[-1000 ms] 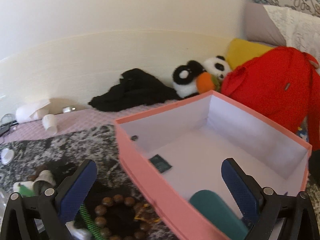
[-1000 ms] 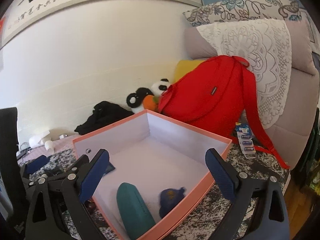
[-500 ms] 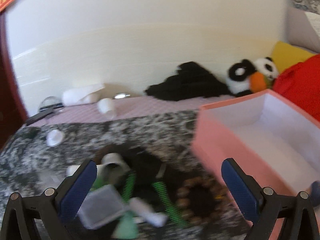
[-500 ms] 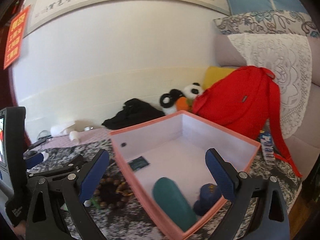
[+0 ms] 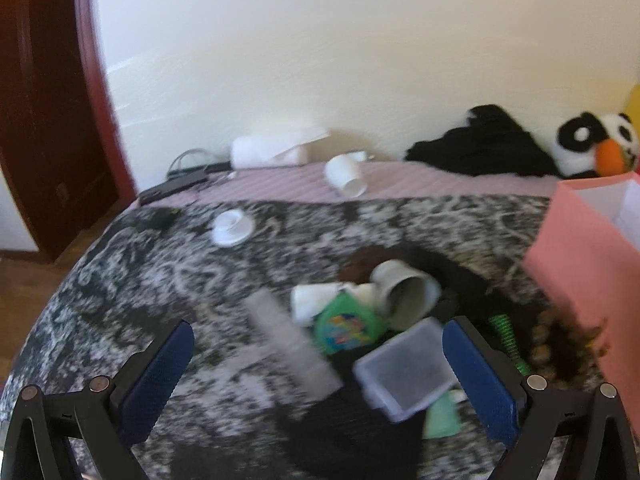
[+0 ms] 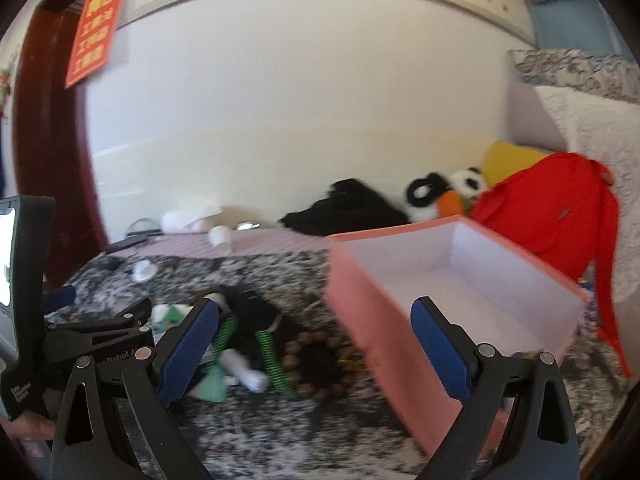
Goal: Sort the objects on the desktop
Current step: 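Grasp the clear flower organizer with the left gripper while the right grasps the bead box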
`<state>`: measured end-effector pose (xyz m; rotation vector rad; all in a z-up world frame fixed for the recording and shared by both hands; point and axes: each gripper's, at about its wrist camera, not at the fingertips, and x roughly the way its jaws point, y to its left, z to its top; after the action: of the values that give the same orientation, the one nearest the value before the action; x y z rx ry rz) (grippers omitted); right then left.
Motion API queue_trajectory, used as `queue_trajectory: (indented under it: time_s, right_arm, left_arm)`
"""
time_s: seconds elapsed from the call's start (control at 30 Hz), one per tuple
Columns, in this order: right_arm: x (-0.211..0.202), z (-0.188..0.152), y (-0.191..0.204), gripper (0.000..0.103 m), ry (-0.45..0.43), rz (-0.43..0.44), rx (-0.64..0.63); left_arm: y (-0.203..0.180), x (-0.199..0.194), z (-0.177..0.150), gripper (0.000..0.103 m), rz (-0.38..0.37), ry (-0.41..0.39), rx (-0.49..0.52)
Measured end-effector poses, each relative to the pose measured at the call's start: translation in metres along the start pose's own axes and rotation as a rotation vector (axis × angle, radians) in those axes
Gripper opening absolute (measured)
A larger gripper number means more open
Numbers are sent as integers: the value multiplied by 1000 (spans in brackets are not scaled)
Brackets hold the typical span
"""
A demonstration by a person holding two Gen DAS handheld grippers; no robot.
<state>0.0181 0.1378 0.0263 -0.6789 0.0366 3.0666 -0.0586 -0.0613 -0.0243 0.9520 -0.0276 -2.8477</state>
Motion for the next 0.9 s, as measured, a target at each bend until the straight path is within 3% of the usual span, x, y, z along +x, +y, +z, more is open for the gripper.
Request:
queue_trajectory:
  time_s: [0.27,0.57,0.67,0.9]
  right_arm:
    - [29,-12,31,99,65,97,-13]
    - [60,-30,60,99,100,251,-146]
    - [72,-36,64,99,124,323,-160]
    - [106,-47,77,99,175,454,-183]
  left_arm:
    - [31,31,-9,103,-19,70,-72]
    - [39,69,-12,103,-72,136,-121]
    - [35,81,-9,103,-127,181,-99]
    - [28,109,-2,103,-110,233,-74]
